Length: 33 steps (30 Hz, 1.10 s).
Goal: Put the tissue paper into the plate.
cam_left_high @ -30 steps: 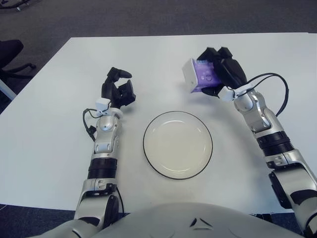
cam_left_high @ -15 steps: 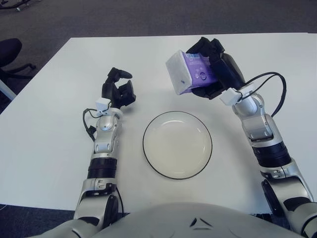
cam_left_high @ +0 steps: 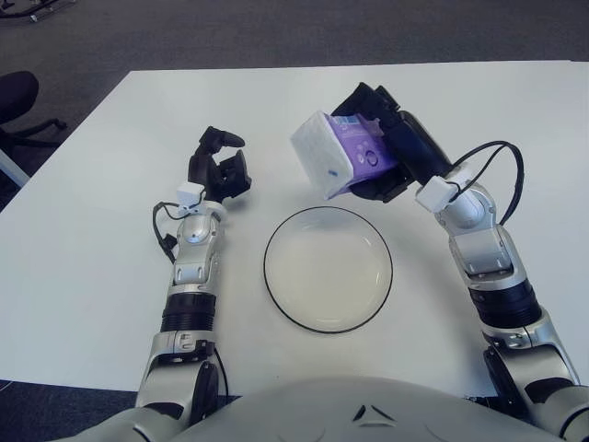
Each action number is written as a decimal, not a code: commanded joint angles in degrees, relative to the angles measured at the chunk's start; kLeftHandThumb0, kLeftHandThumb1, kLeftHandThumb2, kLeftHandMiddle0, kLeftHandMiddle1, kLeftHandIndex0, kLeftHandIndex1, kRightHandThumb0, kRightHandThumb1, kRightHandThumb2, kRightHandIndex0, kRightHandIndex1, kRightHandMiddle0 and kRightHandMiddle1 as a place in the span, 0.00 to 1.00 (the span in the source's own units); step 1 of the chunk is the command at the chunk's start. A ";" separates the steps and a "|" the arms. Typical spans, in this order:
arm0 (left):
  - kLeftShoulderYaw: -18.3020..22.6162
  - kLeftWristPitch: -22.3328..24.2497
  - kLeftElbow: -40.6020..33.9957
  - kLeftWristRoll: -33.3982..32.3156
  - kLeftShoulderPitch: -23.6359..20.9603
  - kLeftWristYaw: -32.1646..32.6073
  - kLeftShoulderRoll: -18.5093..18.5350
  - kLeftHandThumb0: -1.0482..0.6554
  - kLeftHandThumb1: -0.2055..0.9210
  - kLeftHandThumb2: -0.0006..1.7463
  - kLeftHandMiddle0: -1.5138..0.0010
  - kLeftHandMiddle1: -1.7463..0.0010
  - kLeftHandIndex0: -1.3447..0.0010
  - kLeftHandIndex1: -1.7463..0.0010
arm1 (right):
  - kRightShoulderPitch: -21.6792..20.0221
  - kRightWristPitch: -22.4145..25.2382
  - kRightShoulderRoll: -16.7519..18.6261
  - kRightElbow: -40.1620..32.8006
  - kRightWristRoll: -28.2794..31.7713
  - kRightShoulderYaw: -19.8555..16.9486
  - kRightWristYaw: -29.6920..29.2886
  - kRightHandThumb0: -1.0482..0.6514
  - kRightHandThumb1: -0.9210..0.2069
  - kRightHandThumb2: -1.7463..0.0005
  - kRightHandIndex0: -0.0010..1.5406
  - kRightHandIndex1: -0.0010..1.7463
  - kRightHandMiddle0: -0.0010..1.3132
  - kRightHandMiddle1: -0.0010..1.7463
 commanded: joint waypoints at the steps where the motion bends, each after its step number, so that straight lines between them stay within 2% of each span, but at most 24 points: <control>1: 0.13 0.18 7.71 -0.59 10.94 -0.41 -2.02 0.37 0.64 0.62 0.23 0.00 0.66 0.00 | 0.78 -3.13 -0.72 -2.36 1.69 0.46 2.14 0.62 0.80 0.05 0.54 1.00 0.47 1.00; 5: 0.08 0.16 7.60 -0.54 11.00 -0.40 -2.15 0.37 0.64 0.62 0.23 0.00 0.65 0.00 | 1.21 -6.53 -1.48 -1.45 0.27 0.92 2.64 0.62 0.86 0.01 0.56 1.00 0.51 1.00; 8: 0.05 0.49 7.48 -0.48 11.05 -0.27 -2.21 0.37 0.63 0.63 0.22 0.00 0.65 0.00 | 1.18 -8.45 -3.32 -1.24 -0.36 1.99 4.88 0.62 0.87 0.00 0.57 1.00 0.53 0.99; 14: -0.36 0.91 7.50 0.49 11.18 0.16 -1.87 0.36 0.60 0.65 0.21 0.00 0.63 0.00 | 1.44 -9.67 -4.97 -1.70 -0.01 2.80 7.83 0.62 0.88 0.00 0.57 1.00 0.55 0.98; 24: -0.57 -0.03 10.19 1.23 10.23 0.23 -1.15 0.36 0.59 0.66 0.19 0.00 0.62 0.00 | 2.03 -8.31 -7.28 -4.35 4.99 2.73 14.70 0.62 0.87 0.00 0.57 1.00 0.52 0.99; 30: -0.79 -0.96 11.25 1.83 9.82 0.90 -0.85 0.36 0.58 0.66 0.18 0.00 0.62 0.00 | 0.75 -3.96 -9.50 -6.19 5.38 3.72 20.34 0.62 0.84 0.02 0.55 0.99 0.50 1.00; 33: -0.85 -1.64 11.97 2.26 9.50 1.50 -0.79 0.35 0.57 0.67 0.17 0.00 0.61 0.00 | -0.05 -1.40 -10.07 -6.81 5.60 4.07 22.67 0.62 0.86 0.01 0.56 1.00 0.52 0.99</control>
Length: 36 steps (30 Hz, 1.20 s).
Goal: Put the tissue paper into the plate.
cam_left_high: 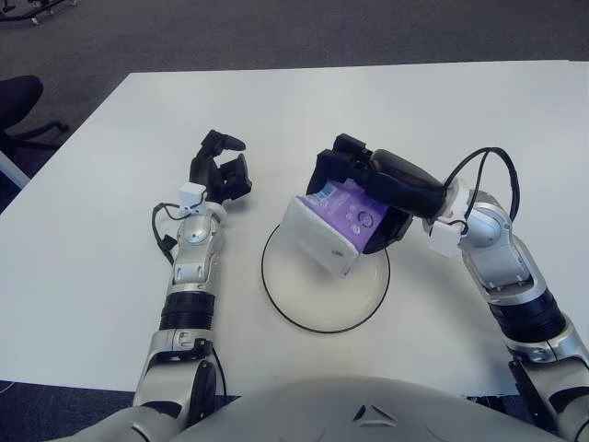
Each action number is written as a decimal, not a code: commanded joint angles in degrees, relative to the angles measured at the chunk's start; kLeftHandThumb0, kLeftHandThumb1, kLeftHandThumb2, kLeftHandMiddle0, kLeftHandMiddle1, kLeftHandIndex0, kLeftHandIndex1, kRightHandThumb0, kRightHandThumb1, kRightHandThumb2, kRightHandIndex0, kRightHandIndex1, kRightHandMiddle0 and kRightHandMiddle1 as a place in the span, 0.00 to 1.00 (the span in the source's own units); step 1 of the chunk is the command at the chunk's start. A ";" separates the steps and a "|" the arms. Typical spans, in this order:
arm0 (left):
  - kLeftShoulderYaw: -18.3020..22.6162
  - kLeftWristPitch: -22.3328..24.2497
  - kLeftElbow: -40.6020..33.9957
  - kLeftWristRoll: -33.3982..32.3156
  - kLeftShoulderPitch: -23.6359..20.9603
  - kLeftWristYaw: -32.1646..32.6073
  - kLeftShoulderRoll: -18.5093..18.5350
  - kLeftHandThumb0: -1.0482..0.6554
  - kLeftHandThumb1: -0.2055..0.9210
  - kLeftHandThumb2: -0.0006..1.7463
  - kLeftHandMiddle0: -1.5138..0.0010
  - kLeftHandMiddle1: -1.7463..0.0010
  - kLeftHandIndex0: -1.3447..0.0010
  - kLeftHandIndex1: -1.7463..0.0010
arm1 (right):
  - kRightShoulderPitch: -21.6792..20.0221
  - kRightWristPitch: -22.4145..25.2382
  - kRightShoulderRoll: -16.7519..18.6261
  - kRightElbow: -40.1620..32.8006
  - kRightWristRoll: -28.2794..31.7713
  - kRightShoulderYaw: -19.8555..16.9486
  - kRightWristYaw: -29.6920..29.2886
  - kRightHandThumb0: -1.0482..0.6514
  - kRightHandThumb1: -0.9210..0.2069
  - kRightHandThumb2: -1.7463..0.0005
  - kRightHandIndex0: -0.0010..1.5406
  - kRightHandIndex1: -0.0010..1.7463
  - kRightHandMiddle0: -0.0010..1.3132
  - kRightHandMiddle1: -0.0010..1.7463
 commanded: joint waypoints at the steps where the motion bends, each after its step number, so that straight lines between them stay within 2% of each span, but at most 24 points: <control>1: -0.34 -1.70 8.80 1.34 9.90 1.46 -2.01 0.35 0.57 0.67 0.17 0.00 0.61 0.00 | -2.10 3.79 -1.71 -2.17 1.31 0.48 3.73 0.62 0.86 0.02 0.56 1.00 0.52 0.98; 4: -0.43 -1.69 8.55 1.55 9.94 1.76 -2.06 0.35 0.56 0.68 0.17 0.00 0.60 0.00 | -2.17 4.92 -1.42 -2.56 1.64 0.34 4.54 0.62 0.76 0.09 0.53 0.99 0.45 0.97; 7: -0.59 -1.17 8.06 1.56 10.01 2.09 -2.21 0.35 0.54 0.70 0.17 0.00 0.59 0.00 | -1.64 7.10 -1.03 -3.27 2.53 -0.10 5.07 0.62 0.72 0.13 0.51 1.00 0.46 0.92; 11: -0.62 -0.50 7.65 1.51 10.06 2.29 -2.41 0.34 0.52 0.71 0.18 0.00 0.58 0.00 | -1.37 7.58 -1.23 -3.69 2.30 -0.37 5.50 0.61 0.68 0.17 0.48 1.00 0.46 0.88; 15: -0.66 0.34 7.19 1.50 10.10 2.55 -2.59 0.34 0.51 0.72 0.18 0.00 0.57 0.00 | -1.44 6.42 -1.33 -3.24 1.45 -0.29 5.42 0.61 0.63 0.20 0.46 1.00 0.42 0.89; 18: -0.65 0.69 7.03 1.46 10.14 2.71 -2.64 0.34 0.50 0.72 0.19 0.00 0.57 0.00 | -1.67 5.39 -1.38 -2.78 0.40 0.00 5.27 0.61 0.57 0.23 0.43 1.00 0.34 0.94; 20: -0.71 0.76 6.98 1.49 10.20 2.82 -2.71 0.34 0.50 0.73 0.19 0.00 0.56 0.00 | -1.71 4.86 -1.54 -2.53 0.00 0.06 5.30 0.61 0.44 0.34 0.38 0.93 0.28 0.98; 23: -0.78 0.64 7.15 1.56 10.21 2.77 -2.64 0.34 0.49 0.73 0.19 0.00 0.56 0.00 | -1.72 4.87 -1.77 -2.44 -0.06 0.13 5.69 0.61 0.36 0.42 0.34 0.89 0.25 0.98; 28: -1.22 -0.34 7.69 2.04 10.22 2.52 -2.27 0.34 0.49 0.73 0.17 0.00 0.56 0.00 | -2.00 3.43 -2.26 -1.83 0.30 0.16 6.48 0.61 0.16 0.61 0.28 0.85 0.20 0.96; 30: -1.38 -0.60 7.85 2.04 10.22 2.28 -2.13 0.34 0.50 0.73 0.16 0.00 0.57 0.00 | -2.14 2.79 -2.34 -1.52 0.57 0.19 6.74 0.51 0.10 0.68 0.20 0.81 0.23 0.94; 31: -1.42 -0.65 7.89 2.02 10.23 2.19 -2.08 0.34 0.50 0.72 0.16 0.00 0.57 0.00 | -2.20 2.58 -2.33 -1.41 0.66 0.20 6.84 0.48 0.24 0.60 0.18 0.77 0.16 0.89; 33: -1.52 -0.60 7.91 1.97 10.19 2.07 -2.01 0.34 0.51 0.72 0.16 0.00 0.57 0.00 | -2.43 2.09 -2.38 -1.09 0.89 0.25 7.23 0.44 0.41 0.47 0.14 0.75 0.10 0.86; 35: -1.68 -0.51 7.78 1.85 10.17 1.74 -1.90 0.34 0.52 0.72 0.16 0.00 0.58 0.00 | -2.96 1.09 -2.51 -0.41 1.40 0.44 8.00 0.41 0.52 0.40 0.10 0.71 0.04 0.81; 36: -1.74 -0.49 7.75 1.81 10.17 1.66 -1.86 0.34 0.52 0.71 0.16 0.00 0.58 0.00 | -3.09 0.79 -2.51 -0.20 1.53 0.47 8.22 0.40 0.53 0.39 0.09 0.70 0.03 0.80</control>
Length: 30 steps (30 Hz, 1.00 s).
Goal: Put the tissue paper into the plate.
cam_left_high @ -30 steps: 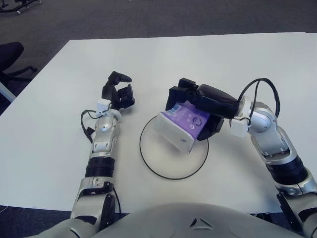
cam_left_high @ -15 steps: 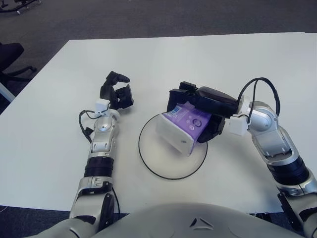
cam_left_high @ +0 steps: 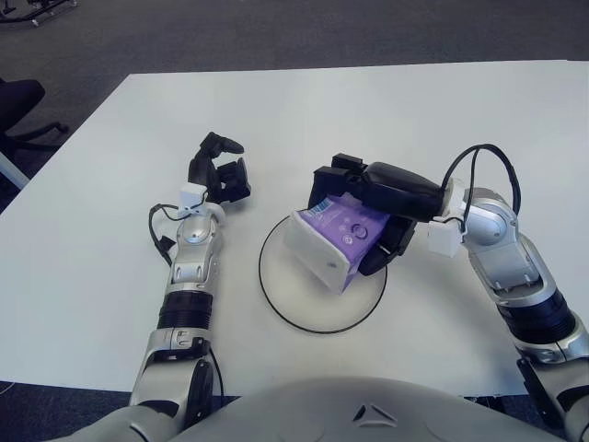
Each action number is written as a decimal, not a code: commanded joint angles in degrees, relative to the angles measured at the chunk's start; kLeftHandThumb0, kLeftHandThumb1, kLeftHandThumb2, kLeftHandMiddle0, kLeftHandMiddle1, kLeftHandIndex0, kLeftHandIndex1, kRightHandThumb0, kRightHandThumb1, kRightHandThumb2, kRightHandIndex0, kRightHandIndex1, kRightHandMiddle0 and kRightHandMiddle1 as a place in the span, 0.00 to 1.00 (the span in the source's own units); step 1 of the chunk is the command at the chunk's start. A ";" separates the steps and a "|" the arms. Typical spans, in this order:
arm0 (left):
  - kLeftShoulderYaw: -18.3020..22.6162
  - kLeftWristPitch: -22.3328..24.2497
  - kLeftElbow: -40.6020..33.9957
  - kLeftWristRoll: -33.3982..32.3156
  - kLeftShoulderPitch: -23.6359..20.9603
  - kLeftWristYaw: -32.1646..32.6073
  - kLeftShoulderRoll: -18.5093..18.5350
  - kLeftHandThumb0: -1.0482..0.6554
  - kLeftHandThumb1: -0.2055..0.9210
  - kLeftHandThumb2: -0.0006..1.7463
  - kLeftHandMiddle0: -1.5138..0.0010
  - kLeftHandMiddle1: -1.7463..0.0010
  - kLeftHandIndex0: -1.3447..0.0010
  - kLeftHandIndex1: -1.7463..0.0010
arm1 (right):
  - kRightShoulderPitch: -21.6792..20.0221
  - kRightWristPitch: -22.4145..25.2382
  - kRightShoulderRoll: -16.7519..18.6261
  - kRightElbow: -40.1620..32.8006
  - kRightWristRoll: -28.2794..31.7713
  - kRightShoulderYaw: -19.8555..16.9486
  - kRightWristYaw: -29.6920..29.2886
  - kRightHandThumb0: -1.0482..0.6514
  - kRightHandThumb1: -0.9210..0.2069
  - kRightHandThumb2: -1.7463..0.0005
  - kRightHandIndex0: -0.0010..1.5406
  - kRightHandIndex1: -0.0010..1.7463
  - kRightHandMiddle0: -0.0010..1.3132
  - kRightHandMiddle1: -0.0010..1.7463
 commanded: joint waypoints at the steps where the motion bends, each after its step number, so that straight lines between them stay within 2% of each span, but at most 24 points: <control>1: -0.90 -0.14 6.96 0.21 10.37 -0.29 -2.45 0.34 0.52 0.71 0.17 0.00 0.58 0.00 | -2.63 -2.73 -1.08 1.20 1.34 0.41 1.51 0.39 0.55 0.37 0.08 0.68 0.02 0.79; 6: -1.18 0.03 6.72 0.16 10.46 -0.27 -2.39 0.35 0.53 0.71 0.17 0.00 0.58 0.00 | -3.99 -5.94 -1.28 3.46 1.80 0.85 3.00 0.35 0.56 0.38 0.02 0.57 0.00 0.65; 8: -1.27 0.04 6.65 0.19 10.48 -0.18 -2.42 0.35 0.53 0.71 0.17 0.00 0.58 0.00 | -4.31 -7.36 -1.27 4.27 1.83 0.92 3.20 0.32 0.54 0.41 0.01 0.46 0.00 0.58; 14: -1.37 -0.01 6.70 0.23 10.55 -0.02 -2.36 0.35 0.53 0.70 0.17 0.00 0.59 0.00 | -4.69 -12.10 -0.68 7.03 1.68 0.90 2.45 0.26 0.47 0.48 0.00 0.28 0.00 0.44; 26: -1.90 0.20 6.43 0.43 10.58 -0.10 -2.08 0.35 0.56 0.68 0.17 0.00 0.60 0.00 | -5.32 -14.09 -2.51 8.49 3.87 -0.21 4.14 0.20 0.40 0.53 0.00 0.04 0.00 0.33; 30: -1.84 0.65 6.00 0.05 10.68 -0.10 -2.20 0.35 0.56 0.68 0.18 0.00 0.60 0.00 | -5.85 -13.18 -3.09 7.84 4.26 -0.52 4.65 0.17 0.37 0.57 0.00 0.01 0.00 0.31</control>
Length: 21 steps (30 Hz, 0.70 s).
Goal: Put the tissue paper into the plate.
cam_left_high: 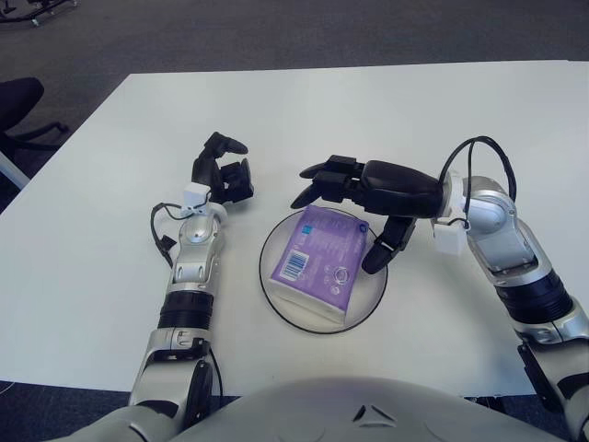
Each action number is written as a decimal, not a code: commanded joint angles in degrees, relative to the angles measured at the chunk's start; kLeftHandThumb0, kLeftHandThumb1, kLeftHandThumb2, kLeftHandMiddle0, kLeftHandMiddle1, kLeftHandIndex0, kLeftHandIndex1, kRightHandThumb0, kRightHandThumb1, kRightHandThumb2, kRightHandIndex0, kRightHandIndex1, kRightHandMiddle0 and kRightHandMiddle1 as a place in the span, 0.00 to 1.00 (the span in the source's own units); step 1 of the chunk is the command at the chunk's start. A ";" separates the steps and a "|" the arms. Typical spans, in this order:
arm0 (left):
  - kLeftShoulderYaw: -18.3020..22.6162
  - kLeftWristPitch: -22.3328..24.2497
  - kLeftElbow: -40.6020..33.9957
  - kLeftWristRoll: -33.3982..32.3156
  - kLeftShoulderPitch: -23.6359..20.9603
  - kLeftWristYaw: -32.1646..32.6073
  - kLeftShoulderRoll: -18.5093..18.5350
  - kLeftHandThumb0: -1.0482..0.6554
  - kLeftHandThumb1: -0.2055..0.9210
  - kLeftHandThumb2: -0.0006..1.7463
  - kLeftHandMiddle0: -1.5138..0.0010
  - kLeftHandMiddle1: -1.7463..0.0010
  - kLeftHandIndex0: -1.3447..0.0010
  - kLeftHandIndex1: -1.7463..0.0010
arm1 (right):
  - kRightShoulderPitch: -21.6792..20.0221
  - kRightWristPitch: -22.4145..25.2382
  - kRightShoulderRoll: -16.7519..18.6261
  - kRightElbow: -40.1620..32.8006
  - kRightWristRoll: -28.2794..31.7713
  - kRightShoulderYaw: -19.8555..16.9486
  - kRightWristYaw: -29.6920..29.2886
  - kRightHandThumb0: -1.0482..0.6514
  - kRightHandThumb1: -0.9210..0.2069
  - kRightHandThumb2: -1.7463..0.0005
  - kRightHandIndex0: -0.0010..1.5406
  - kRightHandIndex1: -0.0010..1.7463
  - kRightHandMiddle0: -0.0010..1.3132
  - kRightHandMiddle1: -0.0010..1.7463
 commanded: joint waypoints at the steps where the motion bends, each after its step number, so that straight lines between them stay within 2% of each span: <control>1: -0.55 0.76 6.12 -0.06 10.71 -0.07 -2.50 0.35 0.55 0.69 0.18 0.00 0.60 0.00 | -1.90 0.24 -1.33 -0.58 1.77 -0.77 1.17 0.15 0.36 0.58 0.00 0.01 0.00 0.30; 4: -0.41 0.99 5.97 -0.39 10.73 -0.04 -2.67 0.35 0.54 0.70 0.18 0.00 0.59 0.00 | -2.07 0.99 -1.46 -0.86 2.10 -0.87 1.40 0.13 0.34 0.60 0.00 0.00 0.00 0.27; 9: 0.07 0.81 6.21 -1.40 10.66 -0.33 -3.11 0.34 0.52 0.71 0.18 0.00 0.58 0.00 | -2.32 2.66 -1.60 -1.31 2.97 -1.08 1.76 0.09 0.26 0.67 0.00 0.00 0.00 0.17; 14: 0.46 0.36 6.32 -2.57 10.70 -0.87 -3.49 0.34 0.51 0.72 0.18 0.00 0.57 0.00 | -2.58 2.33 -1.52 -1.48 2.28 -1.61 0.83 0.04 0.17 0.75 0.00 0.00 0.00 0.06; 21: 0.55 -0.23 6.57 -3.39 10.71 -1.48 -3.43 0.35 0.52 0.71 0.18 0.00 0.58 0.00 | -2.86 5.20 -2.71 -3.61 1.15 -3.02 0.75 0.01 0.12 0.80 0.00 0.00 0.00 0.01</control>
